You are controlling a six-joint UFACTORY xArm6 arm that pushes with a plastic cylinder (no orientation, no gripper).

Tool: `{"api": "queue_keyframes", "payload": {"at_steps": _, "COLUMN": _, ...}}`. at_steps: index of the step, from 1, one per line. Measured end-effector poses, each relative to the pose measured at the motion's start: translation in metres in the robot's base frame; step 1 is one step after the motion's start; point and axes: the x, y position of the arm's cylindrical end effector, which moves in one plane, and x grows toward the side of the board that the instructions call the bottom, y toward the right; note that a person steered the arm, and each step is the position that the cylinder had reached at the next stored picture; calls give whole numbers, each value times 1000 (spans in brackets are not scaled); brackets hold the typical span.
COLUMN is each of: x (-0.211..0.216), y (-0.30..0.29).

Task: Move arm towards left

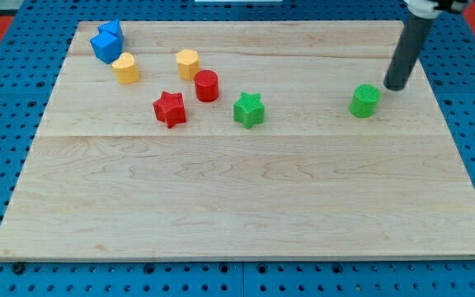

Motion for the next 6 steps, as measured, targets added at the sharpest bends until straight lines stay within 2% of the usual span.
{"api": "queue_keyframes", "payload": {"at_steps": 1, "x": 11, "y": -26}}
{"api": "queue_keyframes", "payload": {"at_steps": 2, "x": 4, "y": -74}}
{"api": "queue_keyframes", "payload": {"at_steps": 3, "x": -1, "y": -88}}
{"api": "queue_keyframes", "payload": {"at_steps": 4, "x": 17, "y": -90}}
{"api": "queue_keyframes", "payload": {"at_steps": 5, "x": -36, "y": -97}}
{"api": "queue_keyframes", "payload": {"at_steps": 6, "x": -79, "y": -178}}
